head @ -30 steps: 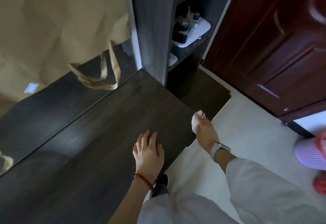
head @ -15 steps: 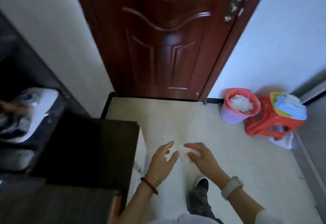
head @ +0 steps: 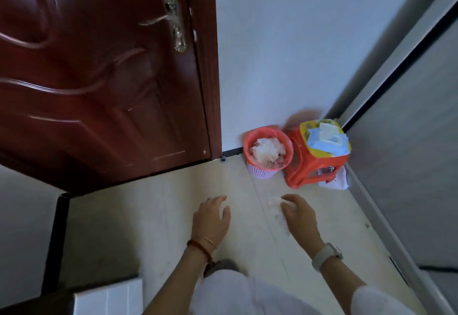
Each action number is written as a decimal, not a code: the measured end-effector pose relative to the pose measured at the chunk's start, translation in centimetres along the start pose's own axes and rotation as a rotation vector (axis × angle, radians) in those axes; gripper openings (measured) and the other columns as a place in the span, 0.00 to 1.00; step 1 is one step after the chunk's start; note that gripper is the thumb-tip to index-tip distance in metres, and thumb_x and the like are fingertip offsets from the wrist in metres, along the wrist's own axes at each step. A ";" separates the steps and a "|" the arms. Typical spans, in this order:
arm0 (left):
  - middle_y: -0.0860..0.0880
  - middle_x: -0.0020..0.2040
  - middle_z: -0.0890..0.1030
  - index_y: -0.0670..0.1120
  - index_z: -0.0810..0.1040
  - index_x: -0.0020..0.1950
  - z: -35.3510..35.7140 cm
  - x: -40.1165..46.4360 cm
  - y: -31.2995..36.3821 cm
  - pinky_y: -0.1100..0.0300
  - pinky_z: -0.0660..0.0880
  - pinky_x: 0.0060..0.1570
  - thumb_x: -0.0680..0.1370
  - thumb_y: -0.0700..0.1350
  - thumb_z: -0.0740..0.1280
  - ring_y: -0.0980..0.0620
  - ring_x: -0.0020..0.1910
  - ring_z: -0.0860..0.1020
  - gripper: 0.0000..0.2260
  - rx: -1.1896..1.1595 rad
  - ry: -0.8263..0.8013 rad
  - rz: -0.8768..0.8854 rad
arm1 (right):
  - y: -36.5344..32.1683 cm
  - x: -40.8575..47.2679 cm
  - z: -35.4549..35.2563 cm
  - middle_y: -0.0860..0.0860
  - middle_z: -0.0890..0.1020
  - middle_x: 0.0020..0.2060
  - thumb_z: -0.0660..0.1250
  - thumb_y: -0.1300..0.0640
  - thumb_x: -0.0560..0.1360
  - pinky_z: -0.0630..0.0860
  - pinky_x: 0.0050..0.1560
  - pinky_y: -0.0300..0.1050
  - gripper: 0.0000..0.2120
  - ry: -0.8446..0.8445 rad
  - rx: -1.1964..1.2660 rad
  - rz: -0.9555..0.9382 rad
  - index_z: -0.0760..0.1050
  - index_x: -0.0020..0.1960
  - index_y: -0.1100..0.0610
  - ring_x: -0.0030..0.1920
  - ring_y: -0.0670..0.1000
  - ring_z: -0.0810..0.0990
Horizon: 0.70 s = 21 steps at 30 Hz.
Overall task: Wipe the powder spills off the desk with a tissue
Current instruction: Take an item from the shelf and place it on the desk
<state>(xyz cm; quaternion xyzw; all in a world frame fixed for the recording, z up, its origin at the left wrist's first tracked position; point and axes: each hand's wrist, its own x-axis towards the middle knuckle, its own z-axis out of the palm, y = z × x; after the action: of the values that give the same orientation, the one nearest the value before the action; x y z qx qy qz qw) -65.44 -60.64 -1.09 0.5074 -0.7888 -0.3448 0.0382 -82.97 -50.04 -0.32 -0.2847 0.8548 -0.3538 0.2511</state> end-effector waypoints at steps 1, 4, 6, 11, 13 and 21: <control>0.46 0.64 0.74 0.46 0.69 0.67 0.1 1.8 0.6 0.57 0.66 0.61 0.79 0.46 0.57 0.48 0.62 0.71 0.16 0.041 -0.009 0.005 | 0.1 2.0 -0.2 0.61 0.80 0.48 0.65 0.69 0.72 0.64 0.49 0.39 0.09 0.014 -0.016 0.013 0.77 0.51 0.65 0.51 0.59 0.77; 0.47 0.63 0.75 0.47 0.70 0.65 0.3 7.7 2.2 0.56 0.67 0.59 0.78 0.46 0.56 0.48 0.59 0.72 0.16 0.133 -0.010 0.028 | -0.4 8.6 -0.1 0.64 0.79 0.49 0.64 0.69 0.72 0.64 0.52 0.42 0.10 0.045 -0.019 0.048 0.77 0.52 0.67 0.53 0.61 0.76; 0.48 0.63 0.75 0.48 0.70 0.65 0.5 12.2 3.1 0.57 0.66 0.59 0.78 0.46 0.55 0.48 0.60 0.72 0.16 0.180 -0.027 0.037 | -1.0 13.5 0.0 0.65 0.80 0.46 0.62 0.64 0.72 0.66 0.50 0.46 0.10 0.021 -0.015 0.065 0.78 0.50 0.67 0.50 0.63 0.76; 0.49 0.63 0.74 0.49 0.70 0.64 0.0 23.4 5.7 0.58 0.64 0.59 0.78 0.45 0.56 0.49 0.60 0.71 0.15 0.230 -0.073 0.042 | -3.5 25.8 0.5 0.63 0.69 0.67 0.62 0.64 0.75 0.63 0.65 0.49 0.21 -0.126 -0.067 0.132 0.65 0.68 0.65 0.68 0.60 0.67; 0.49 0.63 0.73 0.49 0.69 0.64 -0.5 27.2 6.8 0.58 0.64 0.60 0.77 0.44 0.56 0.50 0.61 0.70 0.15 0.260 -0.075 0.057 | -4.5 29.3 0.7 0.62 0.58 0.73 0.61 0.62 0.76 0.60 0.69 0.48 0.28 -0.217 -0.112 0.155 0.55 0.73 0.61 0.72 0.58 0.60; 0.51 0.68 0.69 0.49 0.66 0.68 -2.3 34.9 10.2 0.54 0.60 0.68 0.78 0.45 0.55 0.53 0.67 0.65 0.18 0.306 -0.059 0.036 | -7.6 35.3 0.6 0.59 0.72 0.66 0.59 0.62 0.77 0.62 0.69 0.48 0.19 -0.290 -0.263 -0.025 0.66 0.68 0.62 0.67 0.56 0.68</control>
<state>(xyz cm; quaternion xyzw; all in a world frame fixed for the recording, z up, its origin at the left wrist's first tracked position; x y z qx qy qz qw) -89.21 -88.11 -3.50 0.4827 -0.8419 -0.2346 -0.0565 -105.33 -78.23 -3.08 -0.3736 0.8448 -0.1975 0.3281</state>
